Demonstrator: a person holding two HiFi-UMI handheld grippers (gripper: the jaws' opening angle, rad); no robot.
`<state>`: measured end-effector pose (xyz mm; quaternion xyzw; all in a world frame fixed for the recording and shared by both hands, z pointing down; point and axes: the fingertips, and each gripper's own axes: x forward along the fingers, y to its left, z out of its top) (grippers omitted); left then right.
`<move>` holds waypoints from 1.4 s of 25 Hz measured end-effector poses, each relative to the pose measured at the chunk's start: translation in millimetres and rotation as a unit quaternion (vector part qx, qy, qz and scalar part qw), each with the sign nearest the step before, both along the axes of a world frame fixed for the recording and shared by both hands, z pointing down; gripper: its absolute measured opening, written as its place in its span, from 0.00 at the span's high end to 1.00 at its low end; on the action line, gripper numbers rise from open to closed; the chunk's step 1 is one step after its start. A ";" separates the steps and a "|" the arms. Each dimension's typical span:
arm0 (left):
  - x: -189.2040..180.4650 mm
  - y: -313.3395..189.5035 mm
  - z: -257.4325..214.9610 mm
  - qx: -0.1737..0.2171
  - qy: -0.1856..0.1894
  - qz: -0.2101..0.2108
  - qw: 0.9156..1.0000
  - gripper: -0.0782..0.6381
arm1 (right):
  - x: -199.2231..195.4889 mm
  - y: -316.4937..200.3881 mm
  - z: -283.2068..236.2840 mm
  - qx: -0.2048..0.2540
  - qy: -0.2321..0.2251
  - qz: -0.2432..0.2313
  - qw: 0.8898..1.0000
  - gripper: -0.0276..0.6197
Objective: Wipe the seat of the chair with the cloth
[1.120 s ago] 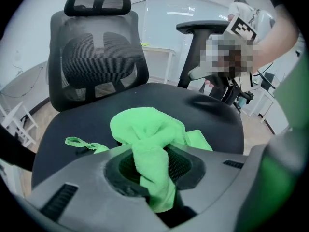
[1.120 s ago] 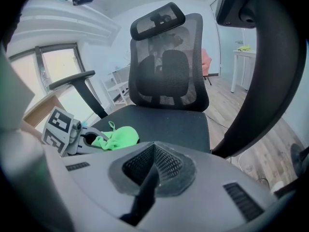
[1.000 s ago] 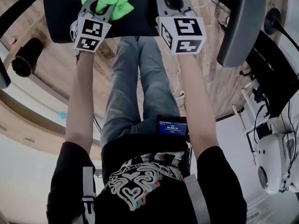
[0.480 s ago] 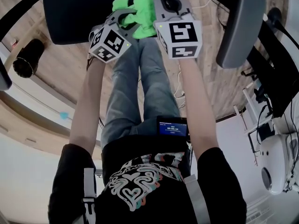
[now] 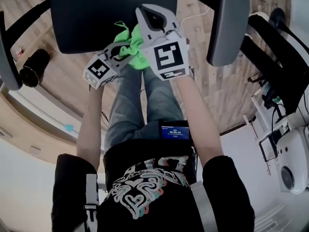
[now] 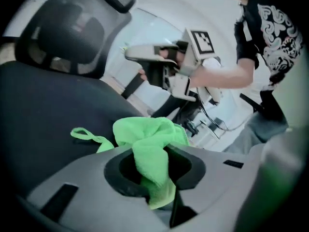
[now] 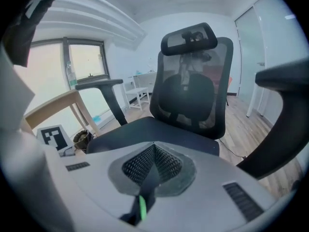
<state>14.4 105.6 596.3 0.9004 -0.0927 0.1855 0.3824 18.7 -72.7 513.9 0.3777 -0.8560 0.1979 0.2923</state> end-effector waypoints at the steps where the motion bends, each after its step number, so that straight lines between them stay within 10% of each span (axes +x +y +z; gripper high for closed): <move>1: -11.2 -8.4 -6.8 -0.005 0.004 -0.038 0.999 0.76 | -3.3 0.7 -12.5 0.003 -0.010 -0.003 1.000 0.96; 8: -67.0 -62.7 -95.8 0.073 0.002 -0.123 0.990 0.76 | -12.9 4.0 -114.3 0.045 -0.058 -0.006 0.997 0.96; 17: -104.9 -96.2 -299.4 0.229 -0.015 -0.205 0.952 0.76 | -6.2 25.2 -268.2 0.103 -0.065 -0.004 0.993 0.96; 35: -134.8 -127.6 -508.8 0.351 0.021 -0.291 0.890 0.76 | 5.6 26.0 -437.3 0.187 -0.088 0.000 0.978 0.96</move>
